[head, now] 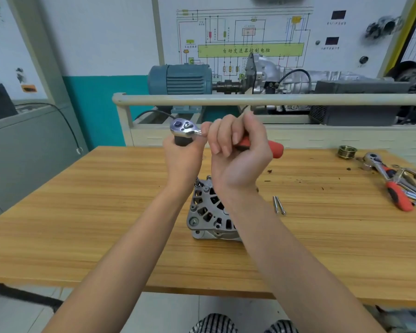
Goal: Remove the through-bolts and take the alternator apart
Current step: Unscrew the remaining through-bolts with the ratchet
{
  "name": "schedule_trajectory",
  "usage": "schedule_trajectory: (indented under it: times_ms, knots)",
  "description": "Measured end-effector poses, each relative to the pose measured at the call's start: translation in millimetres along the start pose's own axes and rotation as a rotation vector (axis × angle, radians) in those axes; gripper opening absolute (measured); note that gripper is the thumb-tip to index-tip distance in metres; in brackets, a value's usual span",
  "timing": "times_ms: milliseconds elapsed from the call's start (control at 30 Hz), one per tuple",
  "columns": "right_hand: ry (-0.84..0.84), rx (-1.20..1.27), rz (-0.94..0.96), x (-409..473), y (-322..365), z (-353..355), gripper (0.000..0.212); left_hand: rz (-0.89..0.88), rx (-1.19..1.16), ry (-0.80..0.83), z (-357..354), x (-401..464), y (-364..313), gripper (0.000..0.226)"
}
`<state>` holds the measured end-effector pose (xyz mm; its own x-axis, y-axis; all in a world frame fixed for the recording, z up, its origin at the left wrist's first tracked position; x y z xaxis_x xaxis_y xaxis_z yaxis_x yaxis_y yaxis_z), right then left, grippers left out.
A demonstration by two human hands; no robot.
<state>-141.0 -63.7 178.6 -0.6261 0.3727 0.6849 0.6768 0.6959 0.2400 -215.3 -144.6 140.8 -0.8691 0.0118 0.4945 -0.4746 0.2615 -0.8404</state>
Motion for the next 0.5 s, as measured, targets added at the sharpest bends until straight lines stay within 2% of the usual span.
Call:
schedule_trajectory:
  times_ms: [67,133,267,333,367,433,500]
  knots:
    - [-0.002,-0.022,-0.033,5.7,2.3,0.6,0.045,0.044,0.014,-0.003,0.9,2.0,3.5,0.018]
    - [-0.062,0.010,-0.181,17.9,-2.0,6.7,0.051,0.066,0.040,0.074,1.2,6.0,5.2,0.031]
    - [-0.177,0.105,-0.531,41.3,-17.4,15.4,0.049,0.030,0.008,0.494,-14.3,6.5,-1.3,0.028]
    - [-0.175,0.113,-0.637,45.9,-21.5,13.8,0.042,0.062,0.018,0.672,-23.2,2.9,-1.8,0.034]
    - [-0.178,0.113,-0.652,47.0,-21.6,13.5,0.040,0.077,0.032,0.712,-26.6,1.8,-1.3,0.037]
    - [-0.219,0.118,-0.592,46.2,-18.6,16.8,0.042,0.094,0.038,0.662,-28.3,3.3,1.7,0.041]
    - [-0.234,0.142,-0.433,39.4,-12.7,22.8,0.048,0.089,0.012,0.502,-23.6,6.4,5.2,0.040]
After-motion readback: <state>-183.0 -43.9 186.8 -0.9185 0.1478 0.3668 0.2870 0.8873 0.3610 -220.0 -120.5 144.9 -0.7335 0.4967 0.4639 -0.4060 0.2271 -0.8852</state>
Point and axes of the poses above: each hand's wrist, its own x-axis towards the middle knuckle, its own z-axis out of the back of the hand, y = z × x, the point moved 8 cm from there along x, towards the middle knuckle, and after that the axes turned 1 degree about z, right-handed, at the moved point
